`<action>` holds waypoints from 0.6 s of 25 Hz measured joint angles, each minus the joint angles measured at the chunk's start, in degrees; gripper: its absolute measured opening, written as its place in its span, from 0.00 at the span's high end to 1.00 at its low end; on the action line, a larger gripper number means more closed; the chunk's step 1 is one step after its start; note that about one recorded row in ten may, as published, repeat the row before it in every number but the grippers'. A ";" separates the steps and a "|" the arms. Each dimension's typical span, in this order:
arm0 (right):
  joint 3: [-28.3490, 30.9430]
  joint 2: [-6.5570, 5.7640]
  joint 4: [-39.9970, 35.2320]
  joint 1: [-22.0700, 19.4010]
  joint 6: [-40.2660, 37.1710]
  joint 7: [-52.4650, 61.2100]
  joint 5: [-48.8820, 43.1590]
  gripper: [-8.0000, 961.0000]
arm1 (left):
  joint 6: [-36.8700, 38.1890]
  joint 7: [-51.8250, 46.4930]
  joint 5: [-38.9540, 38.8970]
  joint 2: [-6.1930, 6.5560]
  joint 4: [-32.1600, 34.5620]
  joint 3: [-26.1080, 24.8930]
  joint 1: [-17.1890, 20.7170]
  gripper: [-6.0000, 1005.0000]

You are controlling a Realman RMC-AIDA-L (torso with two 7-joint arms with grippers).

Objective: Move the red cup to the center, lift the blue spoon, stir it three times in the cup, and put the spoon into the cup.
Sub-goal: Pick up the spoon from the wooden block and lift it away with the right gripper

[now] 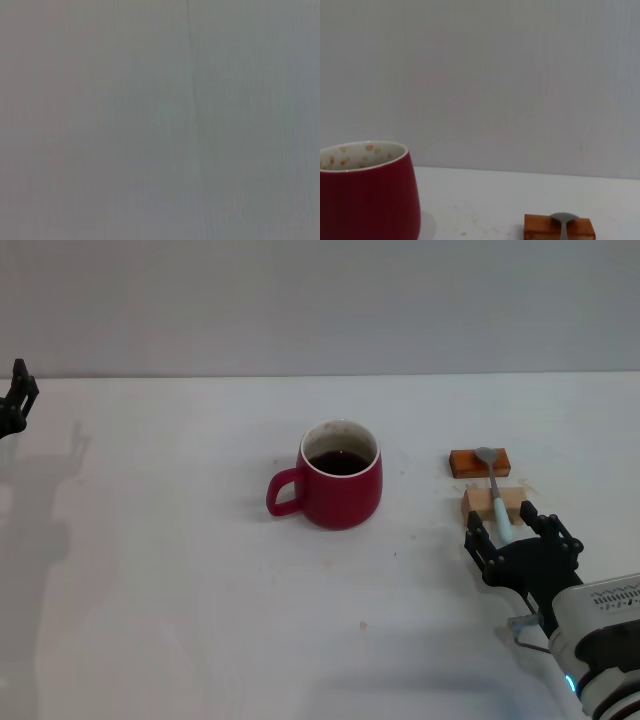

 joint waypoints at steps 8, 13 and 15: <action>0.02 0.05 0.00 -0.05 0.12 0.03 0.06 0.32 | 0.00 0.00 0.00 0.04 0.25 0.00 -0.10 0.16; 0.06 0.06 0.04 -0.18 0.33 0.03 0.10 0.32 | 0.00 0.00 0.04 0.04 0.37 0.00 -0.10 0.16; 0.10 0.06 0.07 -0.22 0.37 0.03 0.10 0.33 | 0.00 0.00 0.05 0.04 0.44 0.00 -0.10 0.16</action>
